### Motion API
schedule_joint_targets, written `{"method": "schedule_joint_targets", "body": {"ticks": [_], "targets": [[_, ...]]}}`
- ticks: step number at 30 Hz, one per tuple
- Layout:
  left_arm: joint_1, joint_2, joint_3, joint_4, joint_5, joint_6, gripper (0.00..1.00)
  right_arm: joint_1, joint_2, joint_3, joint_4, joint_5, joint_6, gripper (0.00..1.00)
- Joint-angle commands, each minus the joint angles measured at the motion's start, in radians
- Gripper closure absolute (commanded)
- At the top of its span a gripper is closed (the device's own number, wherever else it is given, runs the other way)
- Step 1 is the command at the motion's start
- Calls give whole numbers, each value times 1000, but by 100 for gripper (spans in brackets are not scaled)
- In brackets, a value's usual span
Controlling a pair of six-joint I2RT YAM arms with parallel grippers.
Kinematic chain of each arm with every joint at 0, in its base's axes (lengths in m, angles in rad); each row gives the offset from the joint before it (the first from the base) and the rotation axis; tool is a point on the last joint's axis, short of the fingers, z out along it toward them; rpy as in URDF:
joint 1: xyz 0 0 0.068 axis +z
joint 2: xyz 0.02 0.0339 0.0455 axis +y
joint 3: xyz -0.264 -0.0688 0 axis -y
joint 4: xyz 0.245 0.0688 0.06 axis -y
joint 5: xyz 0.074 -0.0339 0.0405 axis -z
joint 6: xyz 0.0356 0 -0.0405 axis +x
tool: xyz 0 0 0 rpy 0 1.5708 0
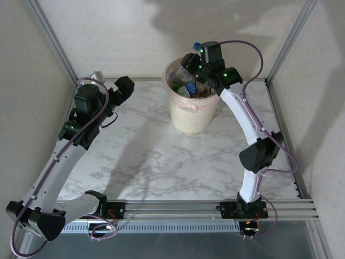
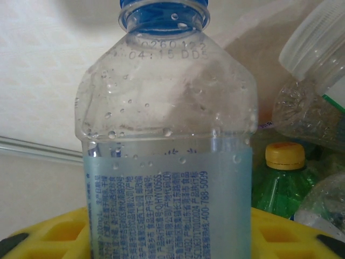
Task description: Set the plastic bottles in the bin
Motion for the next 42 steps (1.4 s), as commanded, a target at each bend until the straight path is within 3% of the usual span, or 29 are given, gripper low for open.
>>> {"method": "schedule_joint_targets", "body": {"ticks": [1,3,7,16,20,25,30,32,38,42], "targets": [[20,-17,-14,-1,6,20,1,-6,28,49,1,-43,11,41],[29,-16,-16,-3,11,20,1,-5,32,60,-9,-33,7,29],[40,-14,-18,-1,20,14,1,-6,6,44,10,-23,-1,21],[44,-9,-16,9,47,2,1,15,-53,51,9,13,-26,20],[44,-11,-16,6,45,0,2,27,-81,22,21,43,-59,32],[45,-6,-24,17,48,-11,3,34,-30,66,-3,3,-106,56],[45,-15,-14,2,12,32,3,98,-115,9,21,97,-238,60],[45,-27,-14,-11,-36,68,3,131,-223,-119,71,172,-294,54],[46,-84,-86,54,-167,165,0,174,-664,-643,211,427,-389,20],[46,-120,-185,149,-362,211,0,173,-920,-912,204,621,-387,2]]}}
